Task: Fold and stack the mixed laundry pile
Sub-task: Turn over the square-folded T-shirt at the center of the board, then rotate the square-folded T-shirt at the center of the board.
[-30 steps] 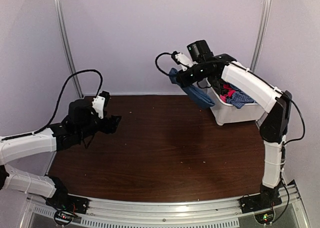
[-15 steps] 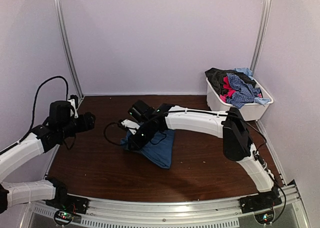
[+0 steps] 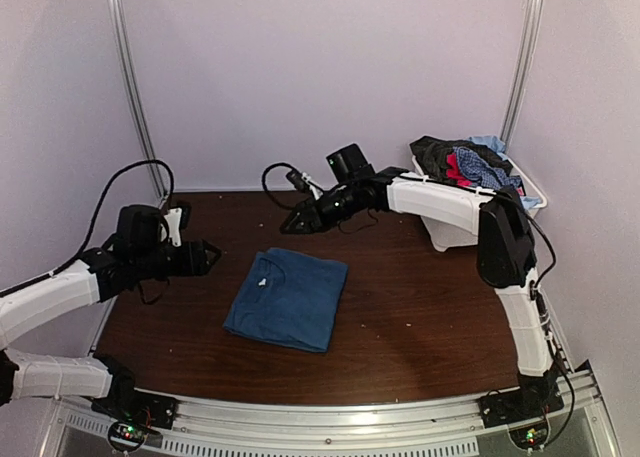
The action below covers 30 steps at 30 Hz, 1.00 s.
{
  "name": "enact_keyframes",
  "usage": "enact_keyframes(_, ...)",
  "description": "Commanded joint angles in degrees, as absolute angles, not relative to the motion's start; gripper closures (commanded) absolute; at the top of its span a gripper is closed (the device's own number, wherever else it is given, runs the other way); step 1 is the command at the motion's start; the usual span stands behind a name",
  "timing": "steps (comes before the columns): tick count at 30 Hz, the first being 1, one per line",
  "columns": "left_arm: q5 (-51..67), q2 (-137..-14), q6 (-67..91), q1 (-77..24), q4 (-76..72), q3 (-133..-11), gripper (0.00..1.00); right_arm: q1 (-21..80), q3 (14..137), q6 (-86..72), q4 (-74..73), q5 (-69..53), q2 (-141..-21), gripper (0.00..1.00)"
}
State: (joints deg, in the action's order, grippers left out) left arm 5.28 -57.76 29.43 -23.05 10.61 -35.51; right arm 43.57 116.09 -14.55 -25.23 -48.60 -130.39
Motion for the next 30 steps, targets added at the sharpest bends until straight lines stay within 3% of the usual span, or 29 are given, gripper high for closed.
enact_keyframes(1, 12.90, -62.63, 27.72, -31.76, 5.58, -34.89, 0.37, 39.48, 114.05, -12.51, -26.31, -45.61, -133.56, 0.57)
enact_keyframes(7, 16.79, -73.54, 31.55, -38.73, -3.42, -31.32, 0.44, 39.10, 106.70, -12.21, -23.46, -45.61, -136.01, 0.63)
enact_keyframes(18, 8.50, -90.20, 35.57, -33.81, -2.91, -34.29, 0.55, 39.93, 72.33, -15.87, -11.68, -42.15, -121.22, 0.68)
enact_keyframes(25, 7.56, -97.89, 29.48, -30.42, -1.75, -49.49, 0.50, 49.86, 56.85, -25.24, 0.62, -49.53, -110.05, 0.63)
enact_keyframes(30, 13.10, -91.85, 27.72, -29.77, -4.01, -48.57, 0.46, 46.24, 57.26, -24.80, -1.18, -46.73, -102.99, 0.60)
